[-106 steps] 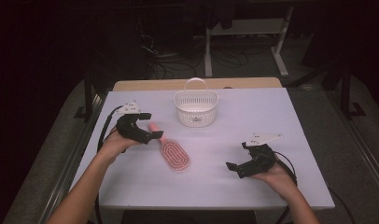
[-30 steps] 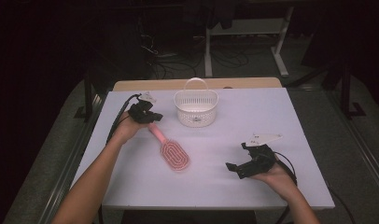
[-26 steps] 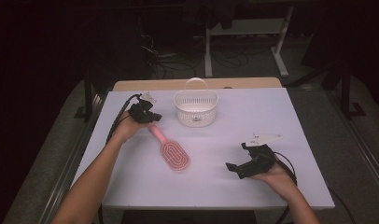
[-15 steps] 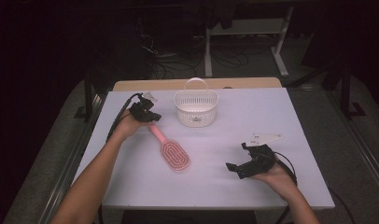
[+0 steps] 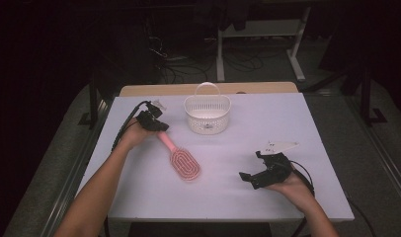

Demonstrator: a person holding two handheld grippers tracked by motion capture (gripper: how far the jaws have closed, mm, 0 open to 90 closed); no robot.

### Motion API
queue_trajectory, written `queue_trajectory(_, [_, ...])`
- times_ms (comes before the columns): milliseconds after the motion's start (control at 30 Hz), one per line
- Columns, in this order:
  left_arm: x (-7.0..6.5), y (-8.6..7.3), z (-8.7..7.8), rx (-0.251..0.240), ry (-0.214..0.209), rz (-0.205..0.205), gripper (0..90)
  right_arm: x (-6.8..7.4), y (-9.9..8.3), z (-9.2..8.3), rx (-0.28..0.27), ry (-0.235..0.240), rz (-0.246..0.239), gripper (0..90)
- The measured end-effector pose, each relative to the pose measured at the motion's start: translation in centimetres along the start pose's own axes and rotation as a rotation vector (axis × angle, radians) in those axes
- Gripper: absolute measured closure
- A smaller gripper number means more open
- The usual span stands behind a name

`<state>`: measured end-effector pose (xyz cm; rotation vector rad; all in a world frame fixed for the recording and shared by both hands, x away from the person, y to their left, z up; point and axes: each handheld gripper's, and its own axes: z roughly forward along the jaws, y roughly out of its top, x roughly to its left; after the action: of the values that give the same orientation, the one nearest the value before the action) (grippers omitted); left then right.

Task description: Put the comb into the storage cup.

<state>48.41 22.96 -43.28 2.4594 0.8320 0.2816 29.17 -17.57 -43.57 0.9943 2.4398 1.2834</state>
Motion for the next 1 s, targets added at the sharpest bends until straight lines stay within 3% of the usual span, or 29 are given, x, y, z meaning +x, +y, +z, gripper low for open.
queue_trajectory(333, [0.2, -0.8, -0.5, 0.011, -0.013, -0.007, 90.0, 0.0, 0.0, -0.1, 0.001, -0.002, 0.002, 0.6])
queue_trajectory(1000, [0.2, -4.2, -2.2, 0.009, -0.05, -0.031, 90.0, 0.1, 0.0, 0.0, 0.003, -0.003, -0.001, 0.6])
